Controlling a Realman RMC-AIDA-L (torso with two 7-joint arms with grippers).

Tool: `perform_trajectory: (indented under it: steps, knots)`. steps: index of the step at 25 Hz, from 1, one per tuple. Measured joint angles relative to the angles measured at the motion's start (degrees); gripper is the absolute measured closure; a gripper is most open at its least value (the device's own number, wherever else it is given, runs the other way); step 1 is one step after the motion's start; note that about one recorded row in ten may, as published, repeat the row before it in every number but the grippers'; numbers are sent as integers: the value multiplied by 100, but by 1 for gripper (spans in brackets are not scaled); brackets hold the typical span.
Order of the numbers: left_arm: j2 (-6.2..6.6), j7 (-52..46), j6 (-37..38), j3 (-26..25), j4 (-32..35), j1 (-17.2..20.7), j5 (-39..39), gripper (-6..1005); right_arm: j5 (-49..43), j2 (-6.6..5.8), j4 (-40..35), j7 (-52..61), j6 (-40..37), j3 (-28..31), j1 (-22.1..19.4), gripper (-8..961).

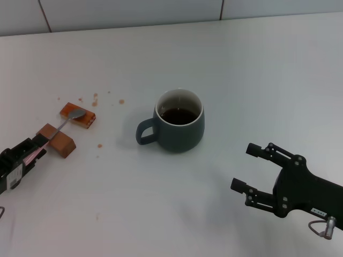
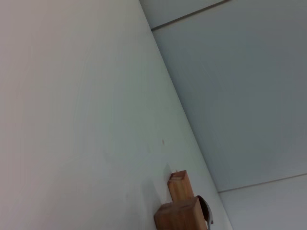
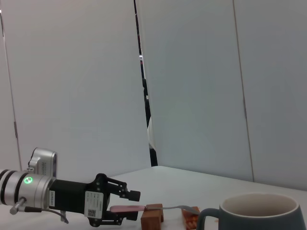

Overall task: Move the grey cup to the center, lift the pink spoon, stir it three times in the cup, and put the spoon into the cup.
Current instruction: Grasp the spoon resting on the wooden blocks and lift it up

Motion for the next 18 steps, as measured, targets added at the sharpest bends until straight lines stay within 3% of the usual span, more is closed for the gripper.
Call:
perform_trajectory:
  steps: [18]
  knots:
    - [-5,-101,10,1,-42,28,20,571,0,0,0,0,5,0,19,133]
